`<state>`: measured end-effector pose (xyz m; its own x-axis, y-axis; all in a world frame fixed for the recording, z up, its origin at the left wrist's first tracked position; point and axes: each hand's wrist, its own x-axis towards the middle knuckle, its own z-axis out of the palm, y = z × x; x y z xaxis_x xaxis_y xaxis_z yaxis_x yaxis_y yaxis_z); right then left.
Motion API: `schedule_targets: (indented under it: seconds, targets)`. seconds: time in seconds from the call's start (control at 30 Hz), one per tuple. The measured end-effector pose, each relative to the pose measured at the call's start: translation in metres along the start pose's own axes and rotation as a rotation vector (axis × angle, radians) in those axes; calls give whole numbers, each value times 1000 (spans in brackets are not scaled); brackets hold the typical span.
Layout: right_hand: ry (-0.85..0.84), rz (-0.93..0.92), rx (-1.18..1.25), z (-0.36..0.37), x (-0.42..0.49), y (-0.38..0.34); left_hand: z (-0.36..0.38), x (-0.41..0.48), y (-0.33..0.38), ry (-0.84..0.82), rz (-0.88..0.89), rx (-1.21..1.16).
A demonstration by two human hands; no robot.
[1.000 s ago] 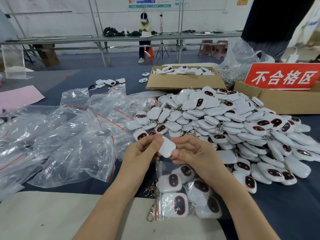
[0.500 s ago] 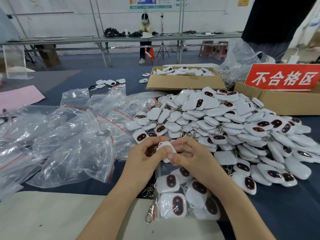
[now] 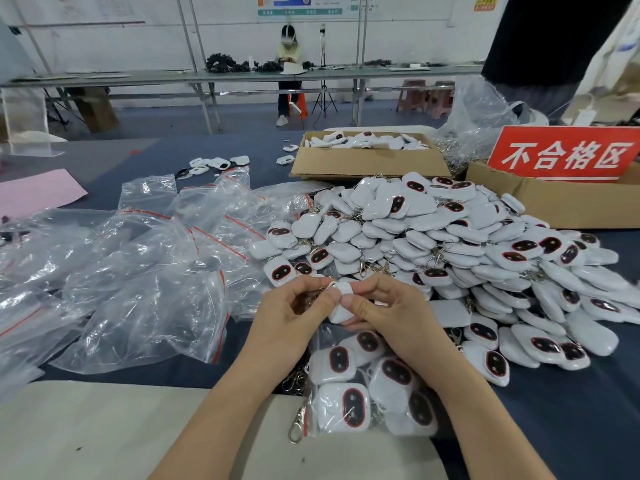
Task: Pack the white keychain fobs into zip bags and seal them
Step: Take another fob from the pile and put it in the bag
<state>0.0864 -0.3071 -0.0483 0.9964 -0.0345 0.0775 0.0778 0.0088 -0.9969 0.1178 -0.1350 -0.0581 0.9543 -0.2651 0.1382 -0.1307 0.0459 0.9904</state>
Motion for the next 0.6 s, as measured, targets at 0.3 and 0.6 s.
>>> schedule_targets:
  seconds: [0.3,0.6]
  targets:
    - [-10,5,12,0,-2,-1,-1,-1,0,14,47,100]
    - [-17,2,76,0,0,-2,-5,4,2,287,11,-107]
